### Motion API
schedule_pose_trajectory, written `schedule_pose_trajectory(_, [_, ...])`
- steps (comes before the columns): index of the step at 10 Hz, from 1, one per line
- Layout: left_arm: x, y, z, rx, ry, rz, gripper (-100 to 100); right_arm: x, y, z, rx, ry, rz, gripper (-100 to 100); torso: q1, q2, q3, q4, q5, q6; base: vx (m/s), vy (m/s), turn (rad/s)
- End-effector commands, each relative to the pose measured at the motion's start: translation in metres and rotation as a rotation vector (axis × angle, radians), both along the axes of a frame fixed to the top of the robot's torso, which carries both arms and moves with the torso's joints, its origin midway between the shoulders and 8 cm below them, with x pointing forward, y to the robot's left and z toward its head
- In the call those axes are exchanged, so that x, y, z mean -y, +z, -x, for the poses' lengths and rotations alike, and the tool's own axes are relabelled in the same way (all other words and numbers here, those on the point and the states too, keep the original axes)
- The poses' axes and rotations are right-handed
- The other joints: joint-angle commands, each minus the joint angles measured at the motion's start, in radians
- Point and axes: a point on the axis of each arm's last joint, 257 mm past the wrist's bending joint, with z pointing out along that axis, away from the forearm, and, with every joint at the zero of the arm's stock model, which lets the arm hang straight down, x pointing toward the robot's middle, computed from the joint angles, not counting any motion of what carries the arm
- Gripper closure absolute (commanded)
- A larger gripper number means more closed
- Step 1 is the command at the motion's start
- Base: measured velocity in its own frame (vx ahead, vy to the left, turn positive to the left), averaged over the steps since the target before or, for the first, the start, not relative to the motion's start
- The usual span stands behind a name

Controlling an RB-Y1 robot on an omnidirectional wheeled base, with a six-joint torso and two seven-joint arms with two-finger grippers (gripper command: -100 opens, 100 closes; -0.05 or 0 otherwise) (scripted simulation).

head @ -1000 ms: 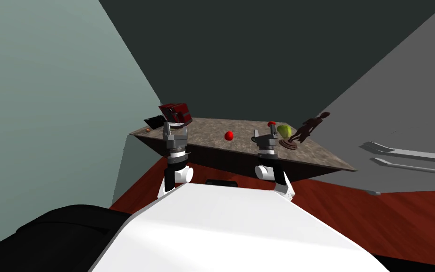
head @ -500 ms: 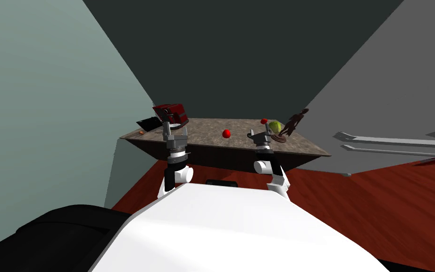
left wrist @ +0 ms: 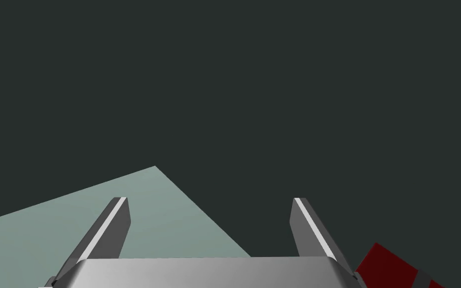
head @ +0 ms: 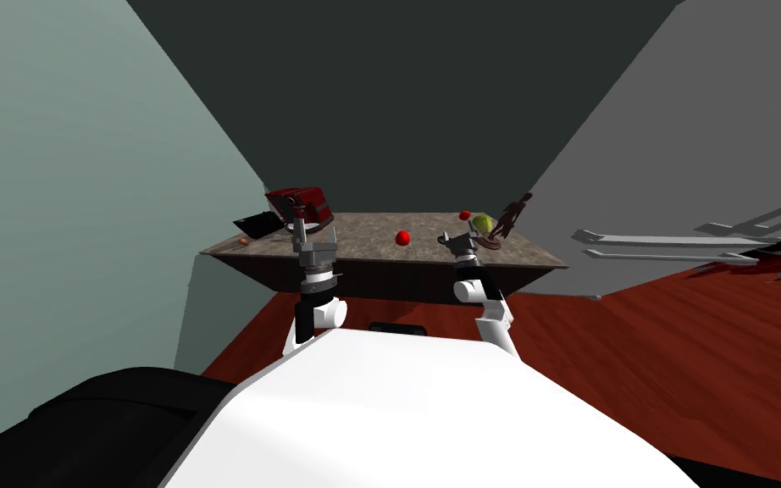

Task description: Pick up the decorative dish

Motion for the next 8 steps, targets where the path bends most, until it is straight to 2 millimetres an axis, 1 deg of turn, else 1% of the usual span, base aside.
schedule_pose_trajectory(1, [0.0,0.0,0.0,0.0,0.0,0.0,0,0.001,-0.007,-0.01,-0.031,0.024,-0.041,-100,0.0,0.0,0.0,0.0,0.0,0.0,-0.032,0.008,-0.069])
schedule_pose_trajectory(2, [0.0,0.0,0.0,0.0,0.0,0.0,0,-0.002,-0.017,-0.024,-0.078,0.057,-0.094,-100,0.0,-0.001,0.0,0.0,0.0,0.0,-0.036,0.004,-0.139])
schedule_pose_trajectory(3, [0.0,0.0,0.0,0.0,0.0,0.0,0,-0.002,-0.017,-0.025,-0.079,0.063,-0.107,-100,0.0,-0.001,0.0,0.0,0.0,0.0,-0.031,0.006,-0.065])
schedule_pose_trajectory(4, [0.0,0.0,0.0,0.0,0.0,0.0,0,-0.005,-0.027,-0.038,-0.13,0.095,-0.16,-100,0.0,-0.001,0.0,0.0,0.0,0.0,-0.03,0.0,-0.153])
schedule_pose_trajectory(5, [0.0,0.0,0.0,0.0,0.0,0.0,0,-0.005,-0.027,-0.038,-0.13,0.101,-0.175,-100,0.0,-0.001,-0.001,0.0,0.0,0.0,-0.023,-0.004,-0.067])
schedule_pose_trajectory(6, [0.0,0.0,0.0,0.0,0.0,0.0,0,-0.01,-0.037,-0.051,-0.18,0.131,-0.228,-100,-0.001,-0.001,-0.001,0.0,0.0,-0.001,-0.015,-0.016,-0.121])
schedule_pose_trajectory(7, [0.0,0.0,0.0,0.0,0.0,0.0,0,-0.01,-0.038,-0.051,-0.183,0.138,-0.246,-100,-0.001,-0.002,-0.001,0.0,0.0,0.0,-0.01,-0.012,-0.057])
schedule_pose_trajectory(8, [0.0,0.0,0.0,0.0,0.0,0.0,0,-0.015,-0.049,-0.063,-0.235,0.167,-0.298,-100,-0.001,-0.002,-0.001,0.0,0.0,0.0,-0.008,-0.021,-0.104])
